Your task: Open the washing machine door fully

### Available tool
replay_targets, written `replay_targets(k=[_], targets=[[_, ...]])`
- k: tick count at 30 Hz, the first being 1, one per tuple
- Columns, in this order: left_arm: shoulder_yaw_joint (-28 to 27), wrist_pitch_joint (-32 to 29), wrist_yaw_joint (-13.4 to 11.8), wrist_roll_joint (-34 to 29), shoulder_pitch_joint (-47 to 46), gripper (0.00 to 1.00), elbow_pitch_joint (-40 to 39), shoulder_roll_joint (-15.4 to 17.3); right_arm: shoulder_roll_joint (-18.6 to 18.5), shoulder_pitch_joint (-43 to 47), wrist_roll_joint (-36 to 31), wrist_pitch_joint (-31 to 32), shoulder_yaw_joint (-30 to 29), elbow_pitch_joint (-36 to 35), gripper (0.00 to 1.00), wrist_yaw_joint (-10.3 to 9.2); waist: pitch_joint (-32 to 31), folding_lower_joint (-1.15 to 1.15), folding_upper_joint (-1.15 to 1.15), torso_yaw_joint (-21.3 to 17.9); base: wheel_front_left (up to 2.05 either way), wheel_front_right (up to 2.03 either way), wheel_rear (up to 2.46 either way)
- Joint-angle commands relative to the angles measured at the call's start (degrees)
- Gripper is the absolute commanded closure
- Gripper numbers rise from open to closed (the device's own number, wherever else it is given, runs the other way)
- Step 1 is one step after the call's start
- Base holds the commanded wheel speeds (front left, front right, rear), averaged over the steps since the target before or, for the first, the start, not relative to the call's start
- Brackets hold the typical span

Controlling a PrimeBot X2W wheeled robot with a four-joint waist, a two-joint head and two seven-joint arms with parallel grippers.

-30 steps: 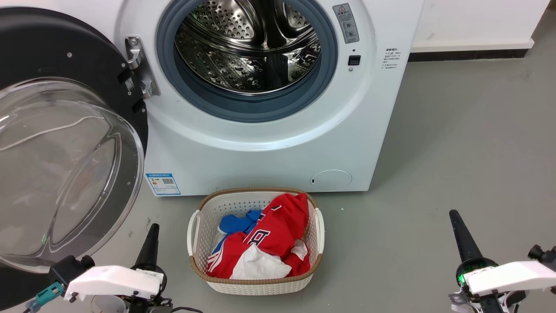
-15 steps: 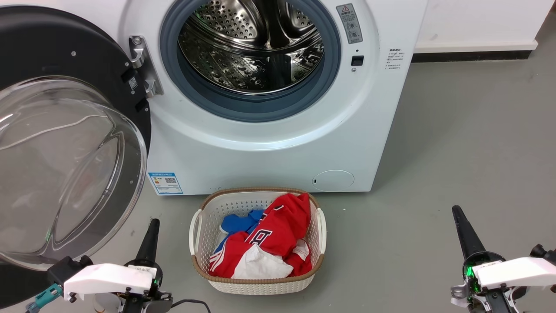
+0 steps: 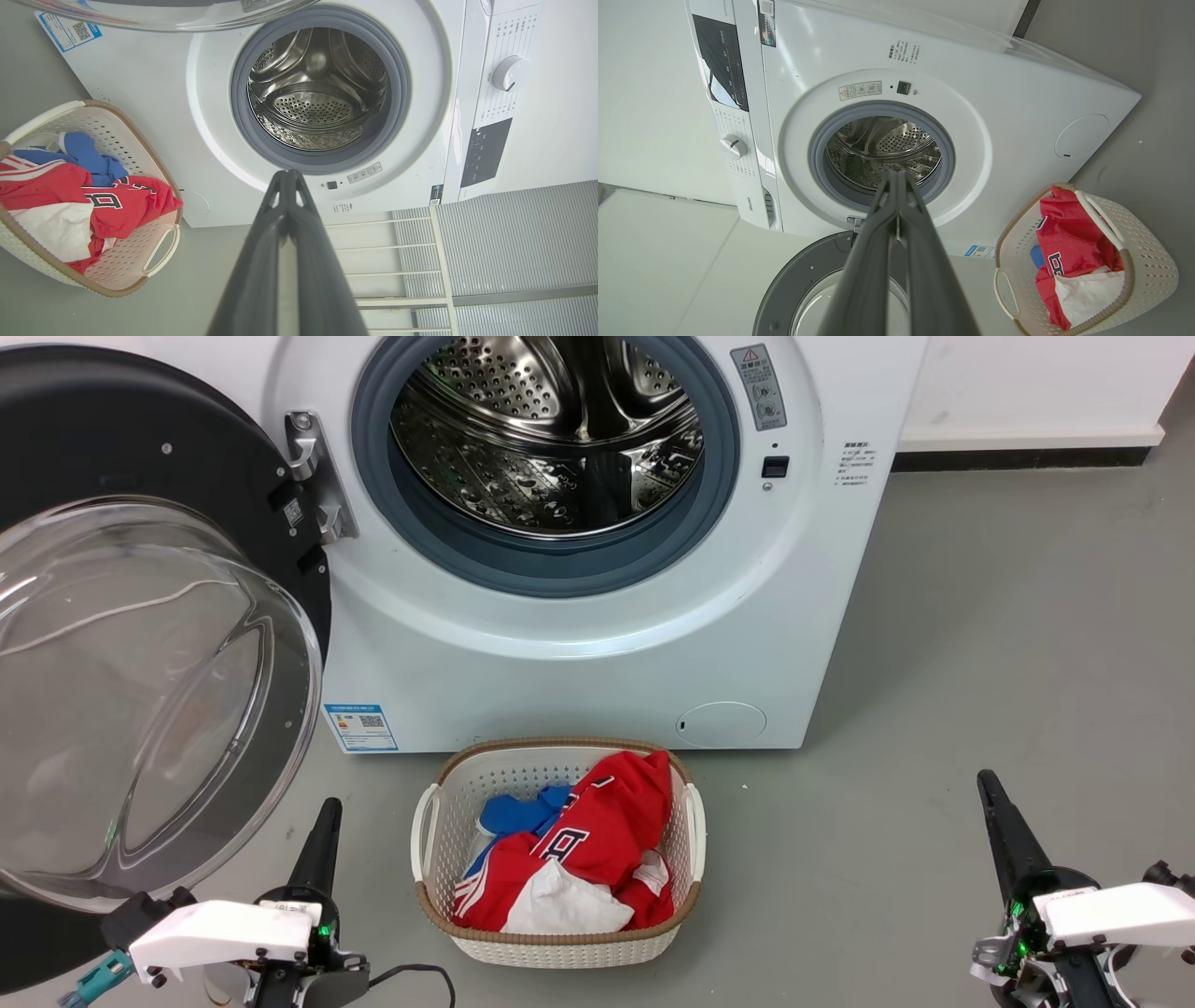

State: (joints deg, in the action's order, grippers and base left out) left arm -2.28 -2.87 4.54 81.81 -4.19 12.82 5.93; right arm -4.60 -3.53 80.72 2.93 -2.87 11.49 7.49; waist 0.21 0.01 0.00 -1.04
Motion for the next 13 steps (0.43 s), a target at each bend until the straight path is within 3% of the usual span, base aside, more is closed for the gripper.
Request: replay_targets(k=[1,13], targets=[[-0.52,-0.35,0.55,1.12,-1.28,1.00,-0.03,-0.19,-0.23,-1.20,1.49,0.16,-0.19,0.16,1.00,0.00,0.00,0.00,0.00,0.05,0.00,0.00,0.00],[-1.92,-1.63,1.65,5.51,-1.69,1.00,0.53,-1.27,-0.06,-1.99,6.72,0.97,-0.79,1.17,1.00,0.00,-0.01,0.00,0.00,0.45,0.00,0.00,0.00]])
